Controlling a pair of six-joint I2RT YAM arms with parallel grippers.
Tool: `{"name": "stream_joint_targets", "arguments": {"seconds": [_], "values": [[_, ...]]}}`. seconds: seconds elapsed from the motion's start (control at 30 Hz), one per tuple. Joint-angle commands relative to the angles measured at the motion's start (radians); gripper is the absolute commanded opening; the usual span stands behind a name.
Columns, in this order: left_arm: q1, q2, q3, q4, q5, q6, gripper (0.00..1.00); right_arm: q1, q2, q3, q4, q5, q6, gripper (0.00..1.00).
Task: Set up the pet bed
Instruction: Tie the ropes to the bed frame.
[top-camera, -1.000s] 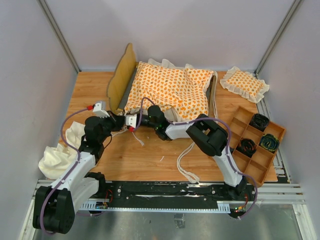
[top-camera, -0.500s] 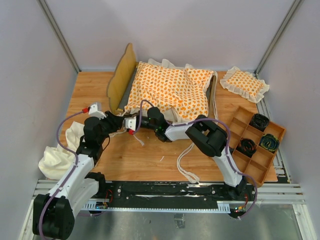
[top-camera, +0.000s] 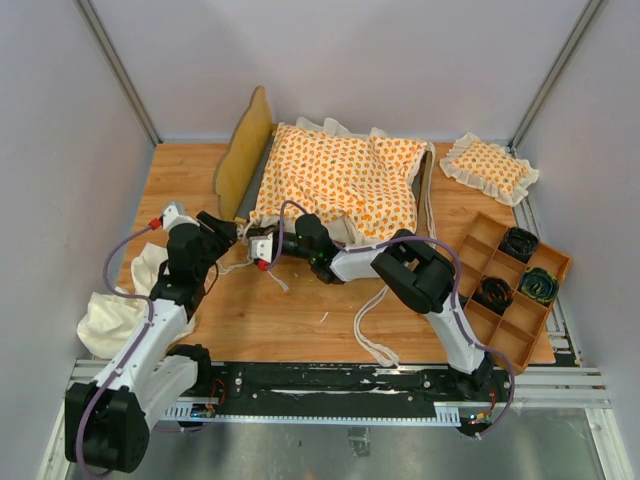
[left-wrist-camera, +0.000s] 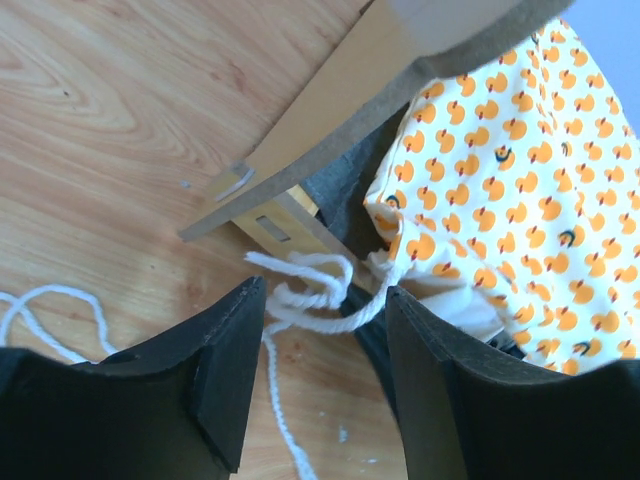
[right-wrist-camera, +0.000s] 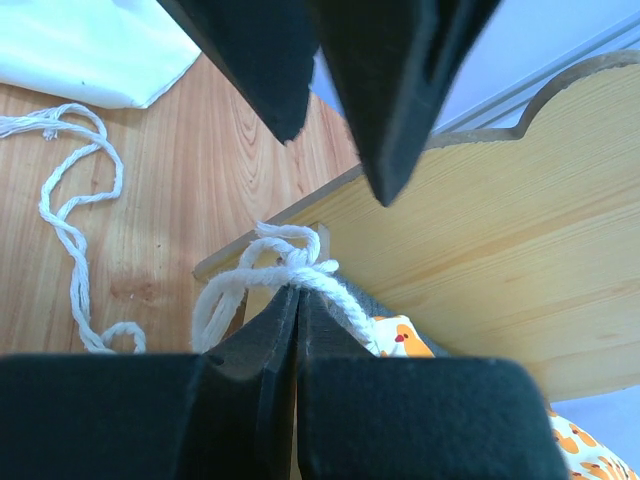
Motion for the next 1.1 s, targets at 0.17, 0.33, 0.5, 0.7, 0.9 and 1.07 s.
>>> {"name": "stream_joint_targets", "arguments": {"seconds": [0.17,0.33,0.5,0.7,0.9,1.07], "values": [[-0.004,0.137,0.088,0.030,0.054,-0.271,0.58,0.015,-0.023,-0.019,0.048,0.003,-0.036,0.00],[-0.002,0.189,0.103,-0.008,0.057,-0.338,0.58,0.014,-0.028,-0.022,0.046,0.003,-0.048,0.00],[-0.002,0.231,0.114,-0.032,0.066,-0.392,0.59,0.016,-0.031,-0.022,0.034,0.001,-0.061,0.00],[-0.002,0.275,0.116,-0.020,0.073,-0.445,0.48,0.017,-0.037,-0.032,0.035,0.002,-0.078,0.00],[-0.002,0.283,0.120,0.003,0.066,-0.433,0.09,0.027,-0.043,-0.040,0.038,0.012,-0.079,0.00],[-0.002,0.238,0.106,0.006,0.019,-0.395,0.00,0.033,-0.045,-0.062,0.065,0.066,-0.045,0.23]]}}
